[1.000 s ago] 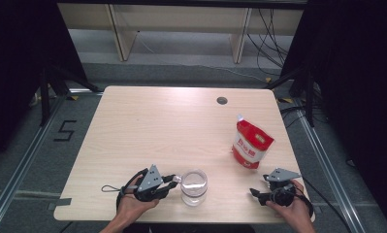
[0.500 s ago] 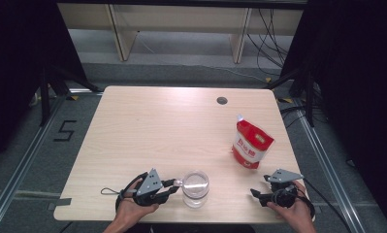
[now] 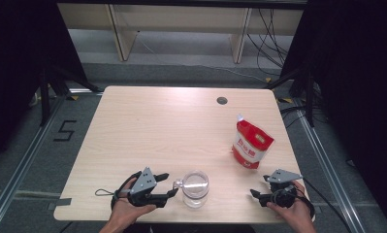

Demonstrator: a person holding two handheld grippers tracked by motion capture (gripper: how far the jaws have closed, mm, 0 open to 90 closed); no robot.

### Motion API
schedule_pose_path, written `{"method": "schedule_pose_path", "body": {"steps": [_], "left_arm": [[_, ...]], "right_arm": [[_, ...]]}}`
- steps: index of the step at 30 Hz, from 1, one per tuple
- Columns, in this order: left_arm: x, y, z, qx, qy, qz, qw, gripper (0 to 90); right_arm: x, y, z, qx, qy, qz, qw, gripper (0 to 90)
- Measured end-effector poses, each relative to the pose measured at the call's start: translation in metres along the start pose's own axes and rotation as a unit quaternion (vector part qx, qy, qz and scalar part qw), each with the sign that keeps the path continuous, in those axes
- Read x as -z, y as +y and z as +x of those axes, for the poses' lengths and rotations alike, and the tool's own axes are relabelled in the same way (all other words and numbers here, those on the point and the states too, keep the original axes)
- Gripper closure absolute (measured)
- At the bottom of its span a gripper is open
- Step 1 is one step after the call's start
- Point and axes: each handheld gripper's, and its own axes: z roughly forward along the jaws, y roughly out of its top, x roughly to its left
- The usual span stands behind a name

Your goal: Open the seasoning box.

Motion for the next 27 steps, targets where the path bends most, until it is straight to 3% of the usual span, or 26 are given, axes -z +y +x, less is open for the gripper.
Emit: {"method": "schedule_pose_path", "body": {"steps": [3,4,9,12,13,14,15,17,20,23,27], "left_arm": [[0.003,0.001,0.000,0.005,-0.002,-0.002,1.0000,35.6],[0.004,0.002,-0.001,0.000,-0.015,0.005,0.9999,35.3],[0.004,0.004,-0.009,0.013,-0.031,0.015,0.9993,33.0],[0.007,0.006,-0.012,0.015,-0.040,0.012,0.9990,33.0],[0.007,0.007,-0.012,0.007,-0.040,0.009,0.9991,33.0],[0.008,0.008,-0.012,0.004,-0.043,0.009,0.9990,33.0],[0.008,0.008,-0.014,0.023,-0.040,0.005,0.9989,33.2],[0.010,0.010,-0.014,0.021,-0.042,0.006,0.9989,34.1],[0.011,0.012,-0.014,0.033,-0.045,0.000,0.9984,36.4],[0.012,0.014,-0.013,0.033,-0.047,-0.010,0.9983,41.5],[0.014,0.019,-0.015,0.011,-0.047,-0.026,0.9985,53.6]], "right_arm": [[-0.001,-0.001,0.001,-0.003,0.006,0.002,1.0000,25.4],[-0.001,-0.001,0.001,-0.003,0.005,0.002,1.0000,25.4],[0.000,-0.001,0.001,0.005,0.001,0.001,1.0000,25.4],[-0.001,0.001,0.004,-0.001,0.008,-0.002,1.0000,25.4],[0.000,0.001,0.006,-0.008,0.012,-0.002,0.9999,25.4],[0.000,0.002,0.005,0.006,0.010,-0.005,0.9999,25.4],[0.002,0.002,0.006,0.003,0.010,-0.005,0.9999,25.4],[0.003,0.004,0.007,0.002,0.012,-0.006,0.9999,25.4],[0.004,0.005,0.009,0.001,0.012,-0.011,0.9999,25.5],[0.004,0.007,0.010,0.011,0.013,-0.016,0.9997,25.4],[0.004,0.008,0.012,0.013,0.013,-0.015,0.9997,25.5]]}}
